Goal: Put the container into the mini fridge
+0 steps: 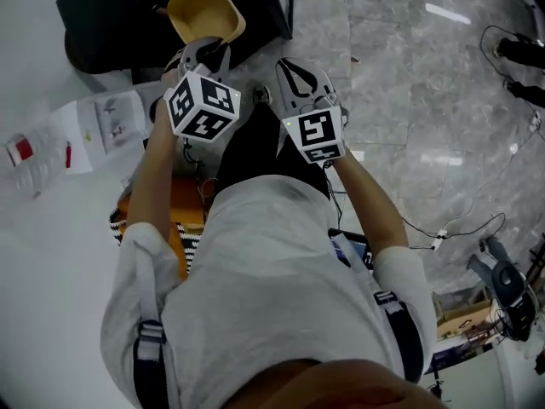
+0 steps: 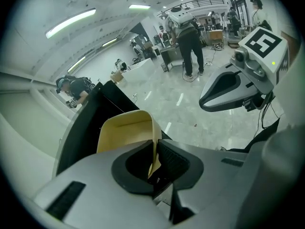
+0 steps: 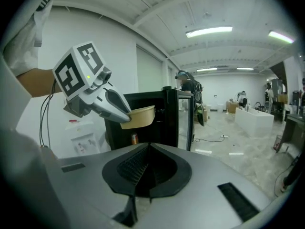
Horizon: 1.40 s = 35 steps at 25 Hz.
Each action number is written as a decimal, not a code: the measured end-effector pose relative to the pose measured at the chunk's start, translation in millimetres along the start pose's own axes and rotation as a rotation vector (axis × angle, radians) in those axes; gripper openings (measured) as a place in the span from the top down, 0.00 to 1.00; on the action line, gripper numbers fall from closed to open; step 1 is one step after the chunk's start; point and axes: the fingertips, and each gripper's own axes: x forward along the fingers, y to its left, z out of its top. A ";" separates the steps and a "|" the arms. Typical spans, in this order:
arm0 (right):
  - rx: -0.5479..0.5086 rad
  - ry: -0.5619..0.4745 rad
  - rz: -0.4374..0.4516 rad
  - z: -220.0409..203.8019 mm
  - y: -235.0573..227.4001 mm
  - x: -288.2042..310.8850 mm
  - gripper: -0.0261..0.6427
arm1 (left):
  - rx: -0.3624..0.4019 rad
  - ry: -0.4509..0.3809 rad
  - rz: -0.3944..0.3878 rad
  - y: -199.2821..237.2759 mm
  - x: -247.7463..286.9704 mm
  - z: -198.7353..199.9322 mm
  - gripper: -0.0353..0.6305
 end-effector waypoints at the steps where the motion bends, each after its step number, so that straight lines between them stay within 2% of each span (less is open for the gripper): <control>1: 0.019 -0.004 -0.011 -2.9 -3.8 2.1 0.90 | -0.008 -0.001 -0.005 -2.9 4.6 -0.5 0.88; 6: 0.083 -0.023 -0.049 -6.7 -12.5 14.0 0.90 | -0.073 0.009 -0.007 -8.9 26.0 -12.0 0.88; 15: 0.053 -0.055 -0.011 -10.6 -14.2 49.1 0.90 | -0.144 0.043 -0.013 -3.9 66.4 -33.8 0.88; 17: 0.072 -0.063 -0.026 -15.1 -20.3 57.7 0.90 | -0.128 0.036 0.014 2.1 78.3 -33.9 0.88; 20: 0.098 -0.055 -0.056 -30.4 -20.6 72.1 0.90 | -0.064 0.026 0.046 6.3 94.2 -42.6 0.88; 25: 0.144 -0.040 -0.108 -46.3 -22.9 95.6 0.90 | -0.058 -0.006 -0.027 0.3 120.0 -62.5 0.88; 28: 0.161 -0.064 -0.134 -48.9 -30.1 101.8 0.90 | -0.007 -0.008 -0.028 0.8 136.3 -69.6 0.88; 30: 0.167 -0.061 -0.141 -57.0 -30.7 105.9 0.90 | 0.001 -0.021 -0.024 1.0 143.1 -71.2 0.88; 35: 0.096 -0.026 -0.141 -77.2 -28.2 111.5 0.90 | 0.036 -0.049 -0.016 -7.2 154.8 -79.9 0.88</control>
